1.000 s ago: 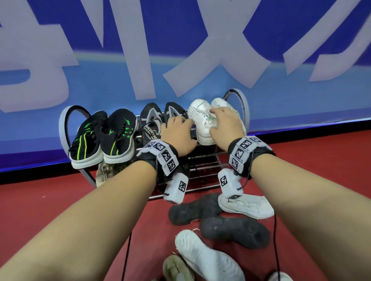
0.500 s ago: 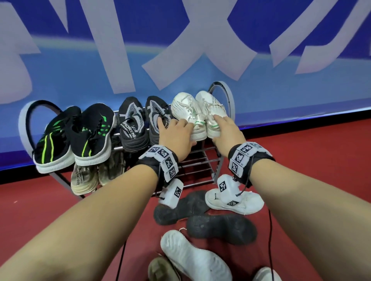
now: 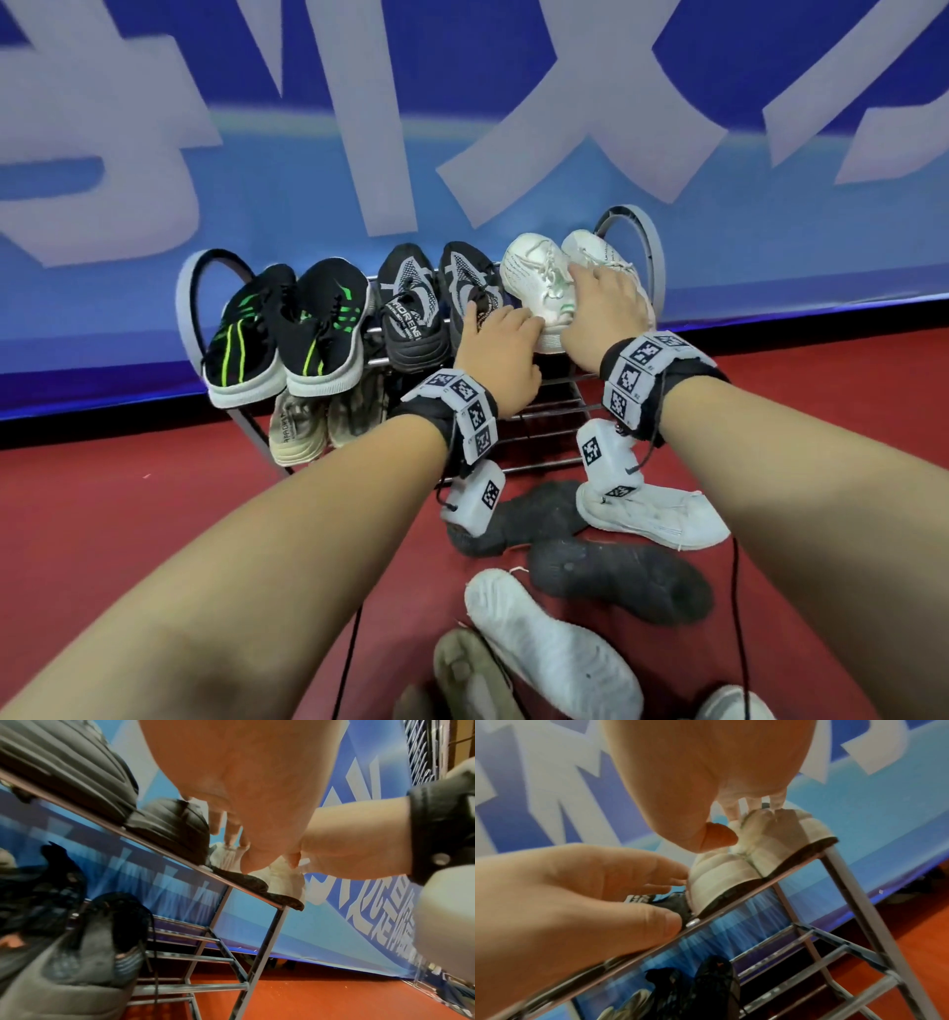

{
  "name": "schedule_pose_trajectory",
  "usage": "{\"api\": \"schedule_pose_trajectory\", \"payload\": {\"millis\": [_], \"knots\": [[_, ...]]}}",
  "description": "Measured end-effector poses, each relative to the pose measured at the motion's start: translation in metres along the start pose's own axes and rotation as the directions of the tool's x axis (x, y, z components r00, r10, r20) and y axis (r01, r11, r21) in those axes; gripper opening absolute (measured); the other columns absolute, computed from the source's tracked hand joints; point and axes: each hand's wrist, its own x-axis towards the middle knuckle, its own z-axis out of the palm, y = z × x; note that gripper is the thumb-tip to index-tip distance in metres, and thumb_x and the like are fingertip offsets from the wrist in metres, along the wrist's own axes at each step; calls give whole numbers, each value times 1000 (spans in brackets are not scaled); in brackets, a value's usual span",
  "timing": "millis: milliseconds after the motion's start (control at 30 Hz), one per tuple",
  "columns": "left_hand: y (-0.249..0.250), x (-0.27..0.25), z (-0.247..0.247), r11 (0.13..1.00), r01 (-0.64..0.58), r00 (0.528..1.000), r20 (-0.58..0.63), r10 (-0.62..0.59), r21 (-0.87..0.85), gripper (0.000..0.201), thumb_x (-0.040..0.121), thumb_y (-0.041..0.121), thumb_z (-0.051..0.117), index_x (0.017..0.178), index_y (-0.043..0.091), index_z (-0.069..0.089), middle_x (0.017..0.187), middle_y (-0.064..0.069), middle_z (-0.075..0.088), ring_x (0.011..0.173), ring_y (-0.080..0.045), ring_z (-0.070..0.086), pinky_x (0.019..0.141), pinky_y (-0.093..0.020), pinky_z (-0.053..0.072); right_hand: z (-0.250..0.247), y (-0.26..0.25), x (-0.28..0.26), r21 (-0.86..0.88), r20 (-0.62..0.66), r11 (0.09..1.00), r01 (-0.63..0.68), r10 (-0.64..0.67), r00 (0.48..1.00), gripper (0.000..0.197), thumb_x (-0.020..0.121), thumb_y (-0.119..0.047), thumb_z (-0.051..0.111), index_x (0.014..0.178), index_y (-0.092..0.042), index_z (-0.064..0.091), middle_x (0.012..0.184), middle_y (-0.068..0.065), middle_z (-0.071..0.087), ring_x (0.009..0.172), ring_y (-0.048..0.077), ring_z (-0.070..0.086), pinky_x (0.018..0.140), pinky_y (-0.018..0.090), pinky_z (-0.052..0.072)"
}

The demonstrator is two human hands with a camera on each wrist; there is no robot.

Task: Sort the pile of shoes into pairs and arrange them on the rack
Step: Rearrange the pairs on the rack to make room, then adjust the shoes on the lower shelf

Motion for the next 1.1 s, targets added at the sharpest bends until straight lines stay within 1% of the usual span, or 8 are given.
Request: {"api": "schedule_pose_trajectory", "payload": {"millis": [67, 133, 200, 400, 633, 733, 933, 1100], "knots": [[-11, -10, -9, 1000, -4, 1000, -14, 3, -25, 46, 79, 23, 56, 125, 16, 57, 129, 0, 55, 126, -24, 46, 117, -52, 19, -1, -19, -7, 35, -4, 996, 79, -79, 997, 70, 78, -20, 60, 144, -23, 36, 143, 9, 41, 135, 32, 32, 112, 46, 29], [-21, -23, -16, 999, -6, 1000, -9, 6, -42, 45, 77, 20, 56, 121, 14, 61, 124, -4, 58, 116, -30, 50, 104, -46, 37, -1, -39, -16, 36, -10, 987, 159, -159, 987, 66, 79, -19, 57, 142, -24, 39, 141, 8, 42, 134, 30, 32, 111, 44, 29], [-26, -38, -22, 999, 17, 1000, 14, -16, -45, 41, 78, 20, 56, 117, 11, 62, 126, -7, 56, 111, -32, 50, 92, -47, 45, 0, -57, -28, 49, 20, 972, 231, -232, 973, 66, 78, -14, 53, 142, -25, 40, 142, 7, 42, 136, 28, 30, 111, 44, 30], [-49, -93, -27, 971, 135, 979, 179, -100, -195, 29, 80, 23, 52, 106, 10, 60, 110, -12, 53, 104, -34, 55, 90, -45, 47, 8, -99, -67, 102, 162, 947, 303, -316, 935, 60, 82, -11, 52, 140, -21, 44, 141, 7, 42, 131, 30, 35, 108, 44, 36], [-114, -172, -20, 938, 337, 840, 427, -335, 73, 44, 82, 26, 57, 124, 17, 55, 121, -10, 49, 115, -34, 49, 96, -45, 46, 55, -156, -110, 91, 351, 920, 382, -388, 852, 45, 87, -15, 48, 130, -23, 51, 125, 6, 50, 121, 29, 46, 90, 43, 48], [-136, -193, -16, 898, 431, 789, 446, -422, 86, 47, 85, 28, 58, 131, 19, 54, 132, -11, 47, 124, -34, 46, 101, -42, 44, 88, -163, -120, 122, 479, 942, 311, -331, 813, 47, 84, -14, 49, 130, -25, 51, 121, 6, 54, 117, 30, 52, 89, 41, 49], [-163, -205, -8, 872, 471, 744, 473, -472, 129, 44, 86, 27, 57, 130, 25, 53, 129, -7, 45, 121, -34, 44, 93, -42, 43, 138, -169, -123, 249, 583, 965, -75, -88, 808, 55, 81, -14, 57, 134, -26, 54, 129, 6, 62, 112, 26, 61, 88, 24, 45], [-188, -205, -6, 829, 534, 688, 487, -539, 163, 51, 87, 23, 58, 137, 28, 47, 140, -4, 38, 126, -33, 38, 96, -46, 43, 161, -184, -110, 421, 656, 844, -333, -30, 754, 64, 79, -6, 59, 138, -28, 50, 94, 5, 63, 80, 19, 60, 69, 26, 50]]}}
